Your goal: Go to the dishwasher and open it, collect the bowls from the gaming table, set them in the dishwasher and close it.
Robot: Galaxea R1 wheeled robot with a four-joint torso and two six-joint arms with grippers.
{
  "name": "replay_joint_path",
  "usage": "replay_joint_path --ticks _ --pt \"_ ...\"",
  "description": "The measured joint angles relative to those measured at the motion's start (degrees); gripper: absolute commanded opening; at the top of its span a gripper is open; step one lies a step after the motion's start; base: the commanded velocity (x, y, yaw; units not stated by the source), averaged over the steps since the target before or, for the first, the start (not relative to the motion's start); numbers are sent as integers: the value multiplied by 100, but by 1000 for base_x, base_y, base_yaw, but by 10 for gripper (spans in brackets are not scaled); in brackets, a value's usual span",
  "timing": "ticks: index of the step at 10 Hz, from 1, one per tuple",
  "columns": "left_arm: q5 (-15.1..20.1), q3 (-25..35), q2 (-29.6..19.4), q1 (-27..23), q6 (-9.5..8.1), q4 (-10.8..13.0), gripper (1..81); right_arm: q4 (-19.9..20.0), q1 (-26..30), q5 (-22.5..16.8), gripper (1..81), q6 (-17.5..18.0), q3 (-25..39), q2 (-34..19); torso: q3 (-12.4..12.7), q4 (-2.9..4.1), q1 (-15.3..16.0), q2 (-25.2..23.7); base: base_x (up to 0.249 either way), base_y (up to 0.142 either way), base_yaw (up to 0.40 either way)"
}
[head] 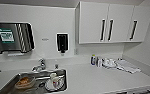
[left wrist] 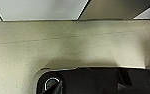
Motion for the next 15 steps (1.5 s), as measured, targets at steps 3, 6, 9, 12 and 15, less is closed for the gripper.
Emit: replay_joint_path --ticks 3,6,9,12,15 --pt "0 0 0 -17 0 0 811 6 66 -18 811 5 105 -44 -312 0 326 -496 0 0 0" --pt "-15 4 -4 -56 0 2 811 45 223 -16 811 5 501 -358 -356 0 391 -597 0 0 0" --pt "-9 4 -4 -45 0 2 811 135 469 -9 811 7 1014 -780 -359 0 394 -599 0 0 0" --pt "-6 4 13 -41 0 2 811 254 712 -68 811 5 1406 -1051 -360 0 501 -774 0 0 0" --pt "-9 2 46 -39 0 2 811 318 874 -143 811 7 1541 -1145 -402 0 879 -1384 0 0 0"
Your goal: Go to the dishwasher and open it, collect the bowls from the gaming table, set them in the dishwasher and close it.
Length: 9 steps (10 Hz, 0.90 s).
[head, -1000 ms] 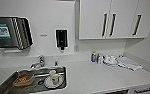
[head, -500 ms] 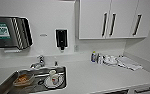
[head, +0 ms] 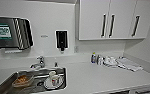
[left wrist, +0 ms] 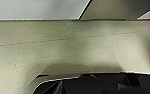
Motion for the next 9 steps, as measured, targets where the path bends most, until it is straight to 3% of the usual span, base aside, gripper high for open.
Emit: replay_joint_path --ticks 4,9 --pt "0 -10 2 22 0 0 811 82 68 -39 811 0 74 -121 -194 0 181 -273 0 0 0" --pt "2 -10 2 24 0 -2 811 352 581 -78 811 0 835 -702 -190 0 183 -276 0 0 0"
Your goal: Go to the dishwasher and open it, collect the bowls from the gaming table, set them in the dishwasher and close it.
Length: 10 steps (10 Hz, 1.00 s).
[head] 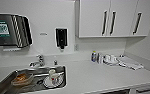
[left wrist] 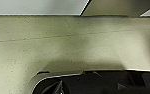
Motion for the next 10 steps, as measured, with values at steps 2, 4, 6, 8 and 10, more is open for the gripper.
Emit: replay_joint_path --ticks 2,4,6,8,10 --pt "-2 0 11 -2 0 0 811 297 350 -232 811 0 144 -99 0 0 2 0 0 0 0" --pt "0 0 48 -2 0 2 811 680 649 -539 811 0 204 -146 0 0 2 0 0 0 0" --pt "0 0 61 0 0 2 811 1045 948 -712 811 2 210 -144 0 0 2 0 0 0 0" --pt "0 -1 61 0 -2 2 811 1475 1230 -889 811 15 183 -48 0 0 5 0 0 0 0" --pt "0 -1 67 -2 0 2 811 1916 1456 -1044 811 61 94 79 0 0 5 0 0 0 0"
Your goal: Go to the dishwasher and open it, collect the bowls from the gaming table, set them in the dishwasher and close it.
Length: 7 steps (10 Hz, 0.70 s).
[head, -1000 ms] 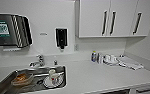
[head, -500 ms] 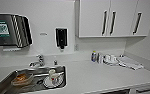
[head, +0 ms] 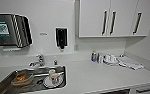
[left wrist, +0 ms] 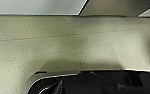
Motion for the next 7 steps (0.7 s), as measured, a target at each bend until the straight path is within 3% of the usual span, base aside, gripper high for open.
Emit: replay_joint_path --ticks 4,7 --pt "-5 1 57 2 -2 0 811 884 177 -115 811 57 -485 354 -2 0 2 0 0 0 0" --pt "-2 0 62 2 0 0 811 1270 267 -77 811 88 -818 731 -2 0 2 0 0 0 0"
